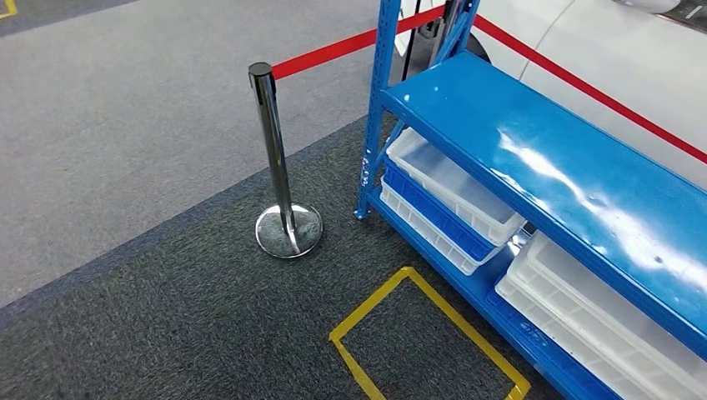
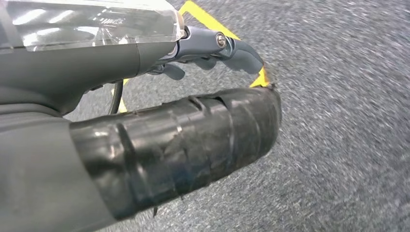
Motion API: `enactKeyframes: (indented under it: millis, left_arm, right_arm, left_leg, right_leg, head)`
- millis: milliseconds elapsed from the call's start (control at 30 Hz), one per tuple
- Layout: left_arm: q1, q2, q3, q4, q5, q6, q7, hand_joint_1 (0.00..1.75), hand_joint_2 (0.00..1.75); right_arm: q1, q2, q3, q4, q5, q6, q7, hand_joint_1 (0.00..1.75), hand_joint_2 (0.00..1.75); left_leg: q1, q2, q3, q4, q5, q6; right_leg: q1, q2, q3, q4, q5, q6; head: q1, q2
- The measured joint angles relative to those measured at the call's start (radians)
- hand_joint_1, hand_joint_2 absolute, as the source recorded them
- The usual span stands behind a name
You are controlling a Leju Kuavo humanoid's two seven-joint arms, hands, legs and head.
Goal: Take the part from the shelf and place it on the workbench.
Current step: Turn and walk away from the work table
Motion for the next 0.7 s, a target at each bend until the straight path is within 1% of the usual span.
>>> enactKeyframes:
  millis: [33,67,100,133,167,200,233,267,300,333,367,400,433,467,500,533,567,600,633,667,700]
  left_arm:
    - [0.001,0.0,0.0,0.0,0.0,0.0,0.0,0.0,0.0]
    - [0.002,0.0,0.0,0.0,0.0,0.0,0.0,0.0,0.0]
    - [0.001,0.0,0.0,0.0,0.0,0.0,0.0,0.0,0.0]
    - [0.0,0.0,0.0,0.0,0.0,0.0,0.0,0.0,0.0]
    - [-0.001,0.0,0.0,0.0,0.0,0.0,0.0,0.0,0.0]
    - [-0.001,-0.001,0.0,0.0,0.0,0.0,0.0,0.0,0.0]
    - [-0.002,-0.002,0.0,0.0,0.0,0.0,0.0,0.0,0.0]
    - [-0.002,-0.002,0.0,0.0,0.0,0.0,0.0,0.0,0.0]
    - [-0.004,-0.002,0.0,0.0,0.0,0.0,0.0,0.0,0.0]
    - [-0.007,-0.003,0.0,0.0,0.0,0.0,0.0,0.0,0.0]
    - [-0.009,-0.003,0.0,0.0,0.0,0.0,0.0,0.0,0.0]
    - [-0.01,-0.003,0.0,0.0,0.0,0.0,0.0,0.0,0.0]
    - [-0.011,-0.003,0.0,0.0,0.0,0.0,0.0,0.0,0.0]
    - [-0.009,-0.002,0.0,0.0,0.0,0.0,0.0,0.0,0.0]
    - [-0.007,-0.002,0.0,0.0,0.0,0.0,0.0,0.0,0.0]
    - [-0.005,-0.001,0.0,0.0,0.0,0.0,0.0,0.0,0.0]
    - [-0.003,-0.001,0.0,0.0,0.0,0.0,0.0,0.0,0.0]
    - [-0.002,-0.001,0.0,0.0,0.001,0.0,0.0,0.0,0.0]
    - [-0.001,0.0,0.0,0.0,0.002,0.001,0.0,0.0,0.0]
    - [-0.001,0.0,0.0,0.0,0.003,0.001,-0.001,0.0,0.0]
    - [0.0,0.0,0.0,0.0,0.003,0.001,-0.001,0.0,0.0]
  right_arm:
    - [0.0,0.0,0.0,0.0,0.0,0.0,0.0,0.0,0.0]
    - [0.0,0.0,0.0,0.0,0.0,0.0,0.0,0.0,0.0]
    - [0.001,0.0,0.0,0.0,0.0,0.0,0.0,0.0,0.0]
    - [0.002,0.0,0.0,0.0,0.0,0.0,0.0,0.0,0.0]
    - [0.003,0.0,0.0,0.0,0.0,0.0,0.0,0.0,0.0]
    - [0.003,0.0,0.0,0.0,0.0,0.0,0.0,0.0,0.0]
    - [0.001,0.0,0.0,0.0,0.0,0.0,0.0,0.0,0.0]
    - [0.0,-0.001,0.001,0.0,0.0,0.0,0.0,0.0,0.0]
    - [-0.001,-0.001,0.001,0.0,0.0,0.0,0.0,0.0,0.0]
    - [-0.001,-0.001,0.001,0.0,0.0,0.0,0.0,0.0,0.0]
    - [0.001,-0.001,0.001,0.0,0.0,0.0,0.0,0.0,0.0]
    - [0.002,0.0,0.001,0.0,0.0,0.0,0.0,0.0,0.0]
    - [0.001,0.0,0.001,0.0,0.0,0.0,0.0,0.0,0.0]
    - [0.001,0.0,0.001,0.0,0.0,0.0,0.0,0.0,0.0]
    - [-0.001,0.0,0.001,0.0,0.0,0.0,0.0,0.0,0.0]
    - [-0.001,0.0,0.001,0.0,0.0,0.001,0.0,0.0,0.0]
    - [-0.001,0.0,0.001,0.0,0.0,0.002,0.0,0.0,0.0]
    - [-0.001,0.0,0.001,0.0,0.001,0.005,0.001,0.0,0.0]
    - [-0.001,0.0,0.001,0.0,0.001,0.008,0.001,0.0,0.0]
    - [-0.001,0.0,0.001,0.0,0.002,0.01,0.002,0.0,0.0]
    - [-0.001,0.0,0.001,0.0,0.002,0.011,0.002,0.0,0.0]
  left_leg:
    - [-0.002,0.014,0.0,0.0,-0.001,0.001]
    - [-0.003,0.028,0.001,0.0,-0.003,0.002]
    - [-0.005,0.041,0.003,0.0,-0.005,0.002]
    - [-0.006,0.052,0.007,0.0,-0.008,0.001]
    - [-0.007,0.062,0.011,0.0,-0.01,0.0]
    - [-0.01,0.071,0.015,0.0,-0.014,-0.003]
    - [-0.011,0.08,0.018,0.0,-0.017,-0.007]
    - [-0.013,0.089,0.02,0.0,-0.019,-0.011]
    - [-0.014,0.099,0.022,-0.001,-0.021,-0.016]
    - [-0.014,0.108,0.026,-0.003,-0.022,-0.021]
    - [-0.014,0.107,0.029,-0.001,-0.026,-0.025]
    - [-0.013,0.092,0.027,0.011,-0.036,-0.03]
    - [-0.013,0.068,0.016,0.04,-0.055,-0.034]
    - [-0.01,0.04,-0.009,0.093,-0.085,-0.038]
    - [-0.009,0.019,-0.042,0.158,-0.116,-0.042]
    - [-0.007,0.01,-0.074,0.221,-0.141,-0.045]
    - [-0.005,0.006,-0.098,0.264,-0.148,-0.048]
    - [-0.003,0.005,-0.105,0.268,-0.133,-0.05]
    - [-0.001,0.002,-0.095,0.235,-0.1,-0.052]
    - [0.002,-0.007,-0.072,0.174,-0.058,-0.054]
    - [0.005,-0.028,-0.047,0.11,-0.027,-0.055]
  right_leg:
    - [-0.001,-0.005,-0.029,0.058,-0.021,0.001]
    - [-0.002,-0.008,-0.044,0.087,-0.023,0.001]
    - [-0.002,-0.01,-0.037,0.075,-0.005,0.0]
    - [0.0,-0.017,-0.01,0.025,0.028,-0.005]
    - [0.004,-0.033,0.029,-0.048,0.064,-0.012]
    - [0.011,-0.055,0.063,-0.115,0.089,-0.021]
    - [0.017,-0.073,0.087,-0.163,0.103,-0.03]
    - [0.023,-0.084,0.098,-0.188,0.106,-0.037]
    - [0.027,-0.083,0.097,-0.193,0.103,-0.041]
    - [0.027,-0.072,0.096,-0.197,0.105,-0.044]
    - [0.023,-0.062,0.099,-0.203,0.108,-0.047]
    - [0.019,-0.052,0.104,-0.211,0.112,-0.05]
    - [0.013,-0.042,0.108,-0.218,0.116,-0.054]
    - [0.009,-0.032,0.111,-0.222,0.119,-0.057]
    - [0.008,-0.021,0.11,-0.222,0.12,-0.06]
    - [0.007,-0.009,0.11,-0.222,0.12,-0.061]
    - [0.007,0.005,0.11,-0.221,0.119,-0.061]
    - [0.006,0.02,0.11,-0.218,0.118,-0.06]
    - [0.004,0.035,0.111,-0.214,0.117,-0.057]
    - [0.002,0.049,0.11,-0.208,0.113,-0.053]
    - [0.001,0.062,0.108,-0.2,0.109,-0.047]
  head:
    - [0.0,0.0]
    - [0.0,0.0]
    - [0.0,0.0]
    - [0.0,0.0]
    - [0.0,0.0]
    - [0.0,0.0]
    - [0.0,0.0]
    - [0.0,0.0]
    - [-0.001,0.0]
    - [-0.001,0.0]
    - [-0.001,0.0]
    - [-0.001,0.0]
    - [-0.002,0.0]
    - [-0.003,0.0]
    - [-0.004,0.0]
    - [-0.004,0.0]
    - [-0.004,0.0]
    - [-0.004,0.0]
    - [-0.004,0.0]
    - [-0.004,0.0]
    - [-0.004,0.0]
